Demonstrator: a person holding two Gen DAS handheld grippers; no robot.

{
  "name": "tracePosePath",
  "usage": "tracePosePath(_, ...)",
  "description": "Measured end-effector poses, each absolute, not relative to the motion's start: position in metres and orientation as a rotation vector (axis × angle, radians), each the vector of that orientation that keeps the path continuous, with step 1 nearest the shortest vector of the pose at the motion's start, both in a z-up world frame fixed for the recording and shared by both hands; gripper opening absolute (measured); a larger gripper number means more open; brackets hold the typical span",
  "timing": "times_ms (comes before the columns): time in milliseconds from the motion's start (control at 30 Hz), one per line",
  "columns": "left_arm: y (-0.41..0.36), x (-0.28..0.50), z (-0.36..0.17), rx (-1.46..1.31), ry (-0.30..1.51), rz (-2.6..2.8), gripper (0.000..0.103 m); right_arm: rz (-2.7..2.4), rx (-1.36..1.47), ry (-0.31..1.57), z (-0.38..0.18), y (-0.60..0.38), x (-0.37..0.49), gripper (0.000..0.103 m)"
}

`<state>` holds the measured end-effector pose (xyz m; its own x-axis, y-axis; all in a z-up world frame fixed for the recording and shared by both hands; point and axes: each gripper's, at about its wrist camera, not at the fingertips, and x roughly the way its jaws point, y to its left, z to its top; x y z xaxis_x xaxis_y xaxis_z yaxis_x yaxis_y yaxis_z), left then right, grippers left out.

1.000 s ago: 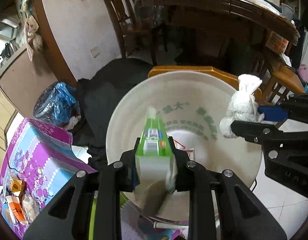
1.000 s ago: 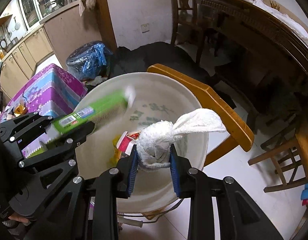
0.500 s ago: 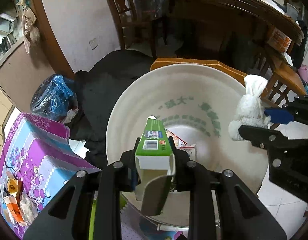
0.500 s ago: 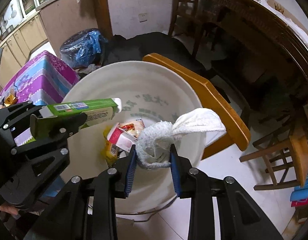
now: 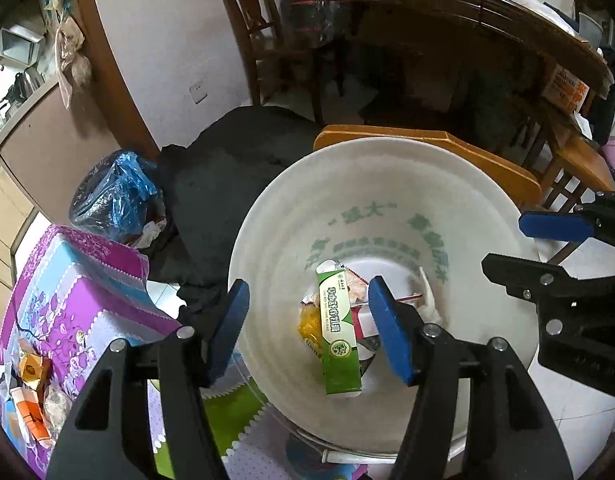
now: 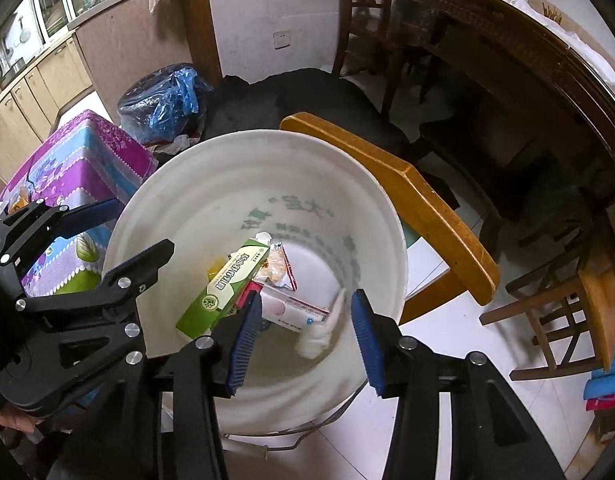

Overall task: Collect trash
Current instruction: 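Open both grippers to drop the toothpaste box and towel into the bucket, then move both grippers back over the table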

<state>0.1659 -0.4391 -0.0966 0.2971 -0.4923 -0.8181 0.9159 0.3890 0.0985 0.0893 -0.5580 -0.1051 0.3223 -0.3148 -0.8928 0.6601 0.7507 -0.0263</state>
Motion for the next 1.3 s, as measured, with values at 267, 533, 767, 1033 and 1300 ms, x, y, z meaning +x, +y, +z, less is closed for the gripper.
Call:
tracePosePath(267, -0.42, 0.171, -0.094, 0.6, 0.797, -0.996, 0.064, -0.654, 0.374, 1.06, -0.107, -0.551, 0.088, 0.047)
tracePosePath(533, -0.386, 0.188, -0.094, 0.545, 0.827, -0.946, 0.065, -0.61, 0.392, 1.042, -0.112, -0.53, 0.1, 0.048)
tracePosePath(767, -0.366, 0.179, -0.089, 0.532, 0.797, -0.931, 0.065, -0.571, 0.387, 1.031, -0.109, -0.506, 0.111, 0.047)
tracePosePath(1033, -0.308, 0.194, -0.077, 0.473, 0.766, -0.826, 0.067, -0.498, 0.379, 1.015, -0.108, -0.473, 0.126, 0.048)
tracePosePath(1300, -0.236, 0.226, -0.083, 0.409, 0.81, -0.706, 0.067, -0.387, 0.373, 1.014, -0.114, -0.428, 0.159, 0.048)
